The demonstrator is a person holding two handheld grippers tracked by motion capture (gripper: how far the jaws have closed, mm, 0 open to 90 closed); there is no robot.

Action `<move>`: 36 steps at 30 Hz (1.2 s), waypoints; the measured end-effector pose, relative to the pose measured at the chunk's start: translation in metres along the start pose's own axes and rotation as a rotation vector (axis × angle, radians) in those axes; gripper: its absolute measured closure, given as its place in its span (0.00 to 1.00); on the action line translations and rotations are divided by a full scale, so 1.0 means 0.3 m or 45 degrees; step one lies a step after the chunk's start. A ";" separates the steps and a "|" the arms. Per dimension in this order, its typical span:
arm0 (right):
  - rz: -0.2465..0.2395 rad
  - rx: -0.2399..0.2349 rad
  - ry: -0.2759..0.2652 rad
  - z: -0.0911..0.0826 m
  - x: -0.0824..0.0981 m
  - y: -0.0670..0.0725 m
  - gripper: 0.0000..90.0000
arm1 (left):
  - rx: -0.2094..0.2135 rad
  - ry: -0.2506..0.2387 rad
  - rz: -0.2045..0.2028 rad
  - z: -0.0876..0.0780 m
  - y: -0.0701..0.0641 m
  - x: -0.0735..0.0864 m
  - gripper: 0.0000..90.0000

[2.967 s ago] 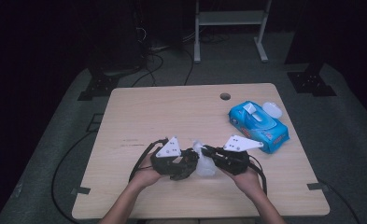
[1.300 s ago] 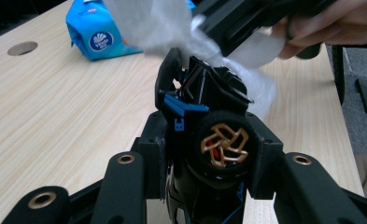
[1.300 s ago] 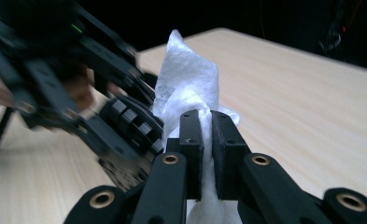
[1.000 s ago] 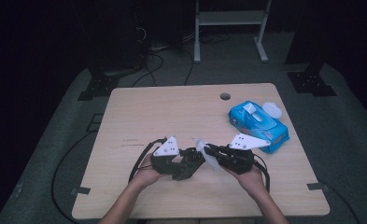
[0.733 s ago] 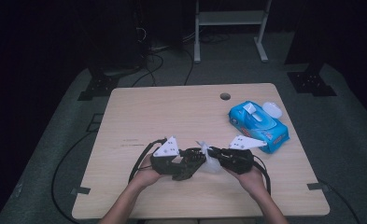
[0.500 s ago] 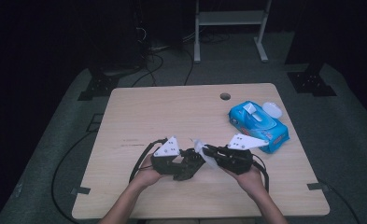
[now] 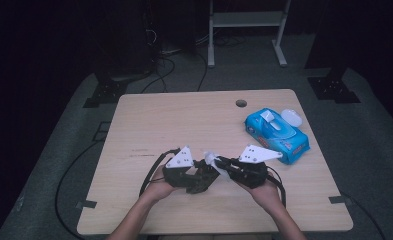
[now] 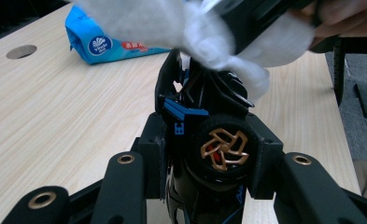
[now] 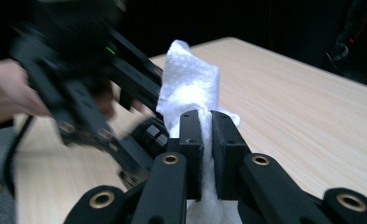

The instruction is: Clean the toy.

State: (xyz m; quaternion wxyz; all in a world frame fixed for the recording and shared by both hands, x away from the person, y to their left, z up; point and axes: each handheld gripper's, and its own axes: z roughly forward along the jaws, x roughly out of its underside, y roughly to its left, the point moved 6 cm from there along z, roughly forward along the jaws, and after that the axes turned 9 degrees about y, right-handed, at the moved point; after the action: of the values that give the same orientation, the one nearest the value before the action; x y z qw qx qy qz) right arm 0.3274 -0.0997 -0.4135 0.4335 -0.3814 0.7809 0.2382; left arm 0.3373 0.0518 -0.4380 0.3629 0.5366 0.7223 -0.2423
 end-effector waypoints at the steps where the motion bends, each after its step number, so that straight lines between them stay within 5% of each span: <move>1: 0.019 0.003 0.009 -0.003 0.006 -0.005 0.92 | -0.004 -0.003 -0.002 -0.001 0.001 -0.001 0.65; 8: -0.058 -0.078 -0.052 -0.010 -0.064 0.082 0.92 | 0.009 -0.005 0.013 0.013 -0.016 -0.012 0.65; 14: -0.042 0.025 0.005 -0.006 -0.029 0.029 0.92 | 0.013 0.000 0.000 0.025 -0.017 -0.010 0.65; 20: -0.098 -0.020 -0.025 0.005 -0.067 0.097 0.92 | 0.031 -0.011 0.009 0.025 -0.022 -0.017 0.65; 23: -0.090 -0.002 -0.019 0.008 -0.060 0.083 0.93 | 0.029 -0.011 0.005 0.024 -0.020 -0.015 0.65; 25: -0.037 0.037 0.004 0.000 -0.031 0.029 0.93 | 0.031 -0.003 -0.008 0.032 -0.016 -0.008 0.65; 32: -0.109 -0.021 -0.011 0.009 -0.066 0.099 0.93 | 0.034 -0.012 0.009 0.036 -0.026 -0.019 0.65; 36: -0.079 0.030 0.011 0.004 -0.042 0.050 0.93 | 0.026 -0.006 -0.003 0.037 -0.022 -0.013 0.65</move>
State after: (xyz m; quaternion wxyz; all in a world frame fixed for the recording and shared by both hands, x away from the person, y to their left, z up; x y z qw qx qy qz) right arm 0.3204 -0.0850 -0.4027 0.4418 -0.4014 0.7733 0.2137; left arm 0.3345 0.0392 -0.4420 0.3586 0.5388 0.7197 -0.2513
